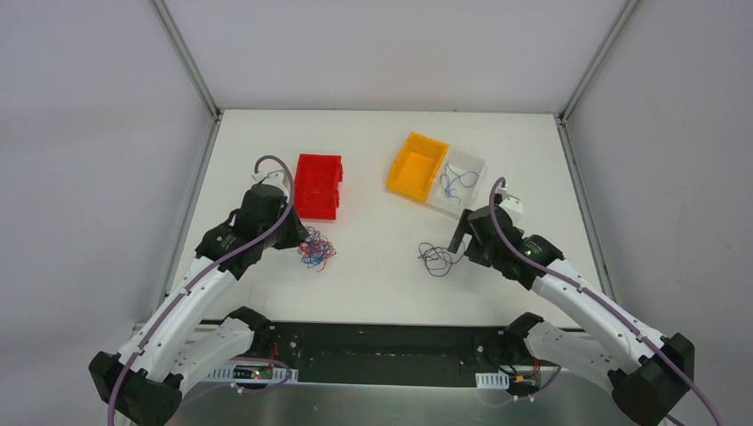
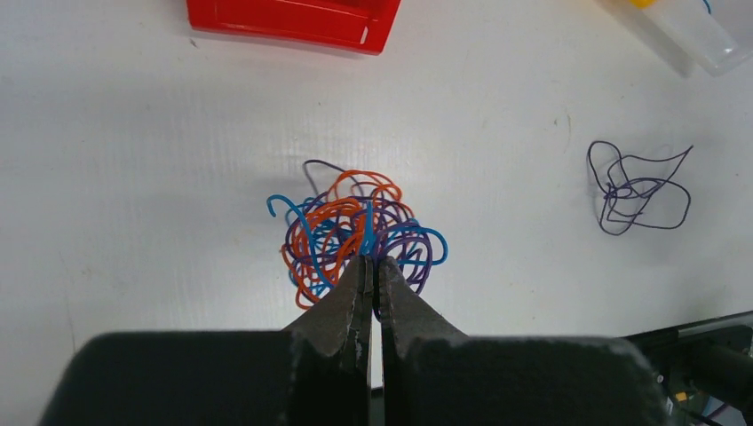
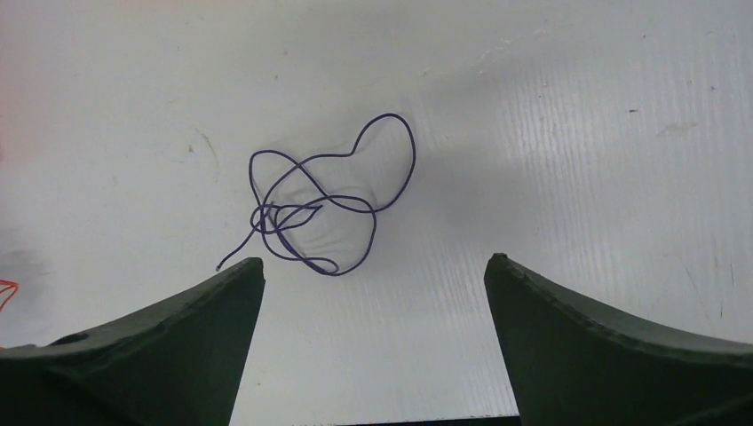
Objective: Untangle the cables
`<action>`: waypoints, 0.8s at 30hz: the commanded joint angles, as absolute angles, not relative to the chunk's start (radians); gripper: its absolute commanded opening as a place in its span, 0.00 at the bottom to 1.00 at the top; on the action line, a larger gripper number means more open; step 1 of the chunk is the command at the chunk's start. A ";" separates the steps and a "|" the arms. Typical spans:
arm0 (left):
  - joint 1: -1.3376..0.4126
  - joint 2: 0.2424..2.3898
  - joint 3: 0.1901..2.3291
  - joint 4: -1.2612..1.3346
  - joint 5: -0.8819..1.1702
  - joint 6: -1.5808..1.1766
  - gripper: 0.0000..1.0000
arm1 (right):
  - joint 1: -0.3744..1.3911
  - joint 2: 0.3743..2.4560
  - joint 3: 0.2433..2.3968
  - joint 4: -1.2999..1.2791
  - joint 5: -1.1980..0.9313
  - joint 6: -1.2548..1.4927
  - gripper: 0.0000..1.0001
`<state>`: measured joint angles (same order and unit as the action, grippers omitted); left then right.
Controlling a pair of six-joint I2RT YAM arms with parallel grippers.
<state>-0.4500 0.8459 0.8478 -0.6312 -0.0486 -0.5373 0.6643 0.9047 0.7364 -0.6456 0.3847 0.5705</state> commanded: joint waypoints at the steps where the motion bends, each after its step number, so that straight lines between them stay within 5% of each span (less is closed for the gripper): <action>1: -0.442 0.851 0.835 -0.565 0.030 -0.552 0.00 | 0.661 0.941 0.782 -0.741 0.377 0.616 0.99; 15: -0.443 0.836 0.795 -0.512 0.106 -0.572 0.00 | 0.621 1.122 0.711 -0.404 0.096 0.663 0.99; 24: -0.443 0.832 0.787 -0.506 0.105 -0.565 0.00 | 0.631 1.343 0.840 -0.548 0.192 0.697 0.99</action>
